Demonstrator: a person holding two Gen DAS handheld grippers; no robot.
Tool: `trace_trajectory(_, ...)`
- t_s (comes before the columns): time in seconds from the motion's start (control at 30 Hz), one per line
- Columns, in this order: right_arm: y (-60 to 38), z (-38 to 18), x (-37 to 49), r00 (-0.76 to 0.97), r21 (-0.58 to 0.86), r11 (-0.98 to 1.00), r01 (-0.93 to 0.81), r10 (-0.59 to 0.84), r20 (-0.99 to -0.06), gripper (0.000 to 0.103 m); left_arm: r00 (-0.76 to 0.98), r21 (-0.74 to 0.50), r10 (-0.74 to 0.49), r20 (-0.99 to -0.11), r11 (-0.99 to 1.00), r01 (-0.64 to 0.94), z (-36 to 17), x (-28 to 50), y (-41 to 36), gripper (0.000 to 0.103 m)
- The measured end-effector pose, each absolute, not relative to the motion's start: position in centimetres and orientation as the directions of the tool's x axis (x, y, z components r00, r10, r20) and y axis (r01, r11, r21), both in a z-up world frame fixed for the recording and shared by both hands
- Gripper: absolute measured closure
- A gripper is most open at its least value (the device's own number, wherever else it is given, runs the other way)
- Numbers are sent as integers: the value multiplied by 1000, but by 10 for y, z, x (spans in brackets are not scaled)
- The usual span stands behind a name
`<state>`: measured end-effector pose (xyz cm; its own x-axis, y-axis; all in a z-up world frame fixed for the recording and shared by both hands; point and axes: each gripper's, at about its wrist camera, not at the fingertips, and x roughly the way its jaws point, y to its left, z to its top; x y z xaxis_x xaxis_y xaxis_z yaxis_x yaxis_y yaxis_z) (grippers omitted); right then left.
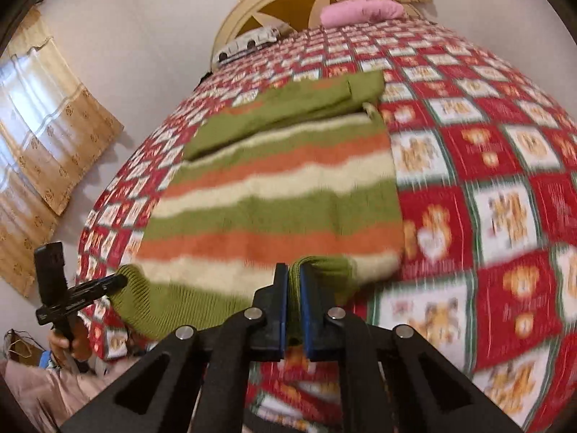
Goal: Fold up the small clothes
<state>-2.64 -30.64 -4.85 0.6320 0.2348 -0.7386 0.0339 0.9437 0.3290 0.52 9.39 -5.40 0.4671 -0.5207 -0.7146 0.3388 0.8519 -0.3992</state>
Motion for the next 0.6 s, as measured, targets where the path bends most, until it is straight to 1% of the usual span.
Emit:
trace_trajectory(0.1,-319,-45,8,651,342,939,39,236,-721,98,493,-408,-519,-698,855,321,-44,33,97,95)
trace_trajectory(0.2,-327,-48,34,661,329,942,58,211,-721,98,537,-356,-469,-701,883,307,-39,61,95,95)
trace_trajectory(0.23,-331,-51,44,662,320,945,71,195,-723,103,541,-356,-467,-699,884,302,-38,69,96,95)
trace_trajectory(0.3,-337,-58,59,659,301,948,105,160,-735,103,559,-336,-441,-702,897,286,-38,88,96,95)
trace_trajectory(0.37,-344,-68,72,648,285,948,144,128,-751,103,571,-292,-416,-708,908,300,-37,96,94,95)
trace_trajectory(0.43,-344,-71,75,647,261,954,144,109,-755,103,551,-297,-447,-705,891,343,-35,98,97,95)
trace_trajectory(0.47,-342,-70,71,651,283,951,127,136,-747,103,544,-288,-453,-706,886,363,-33,96,101,92)
trace_trajectory(0.5,-340,-69,68,652,311,944,112,167,-740,103,548,-263,-441,-710,889,375,-31,91,106,85)
trace_trajectory(0.53,-338,-68,65,647,332,938,100,192,-738,103,552,-244,-428,-715,893,378,-30,87,110,73)
trace_trajectory(0.57,-334,-68,61,635,345,934,93,211,-743,101,554,-235,-422,-718,895,378,-29,82,115,66)
trace_trajectory(0.6,-331,-69,57,626,352,932,87,223,-747,98,551,-241,-424,-719,895,375,-30,72,123,52)
